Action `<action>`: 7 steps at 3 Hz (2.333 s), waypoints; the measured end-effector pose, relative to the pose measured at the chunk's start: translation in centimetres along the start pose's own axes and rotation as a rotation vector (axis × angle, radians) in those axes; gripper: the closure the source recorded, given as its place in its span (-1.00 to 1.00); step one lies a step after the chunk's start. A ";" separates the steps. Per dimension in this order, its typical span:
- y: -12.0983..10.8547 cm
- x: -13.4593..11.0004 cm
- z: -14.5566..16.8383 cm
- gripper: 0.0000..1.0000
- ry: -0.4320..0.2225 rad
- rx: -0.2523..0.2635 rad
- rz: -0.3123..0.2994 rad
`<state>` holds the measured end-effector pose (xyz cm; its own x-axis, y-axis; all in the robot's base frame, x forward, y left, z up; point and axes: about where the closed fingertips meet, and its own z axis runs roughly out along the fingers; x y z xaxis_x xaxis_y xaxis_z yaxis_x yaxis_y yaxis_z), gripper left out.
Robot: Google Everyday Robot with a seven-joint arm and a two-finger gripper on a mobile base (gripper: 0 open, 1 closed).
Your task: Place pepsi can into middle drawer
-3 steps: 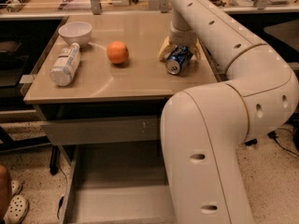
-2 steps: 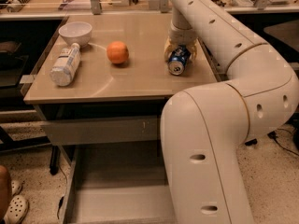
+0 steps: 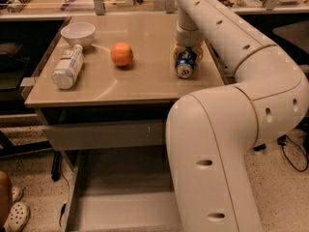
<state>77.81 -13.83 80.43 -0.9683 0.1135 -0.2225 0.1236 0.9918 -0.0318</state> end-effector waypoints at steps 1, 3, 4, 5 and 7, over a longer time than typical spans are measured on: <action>0.0 -0.2 -0.8 1.00 0.000 0.000 0.000; -2.0 1.2 -1.2 1.00 0.024 -0.022 0.015; -3.7 3.3 -1.4 1.00 0.062 -0.063 0.021; -3.7 3.3 -1.4 1.00 0.062 -0.063 0.021; -5.1 7.4 -2.6 1.00 0.077 -0.049 0.007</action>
Offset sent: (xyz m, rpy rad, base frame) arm -0.0369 -0.0243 0.0193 0.0508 0.0364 0.0197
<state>69.50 -17.86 81.46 -0.9815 0.1223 -0.1472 0.1210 0.9925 0.0177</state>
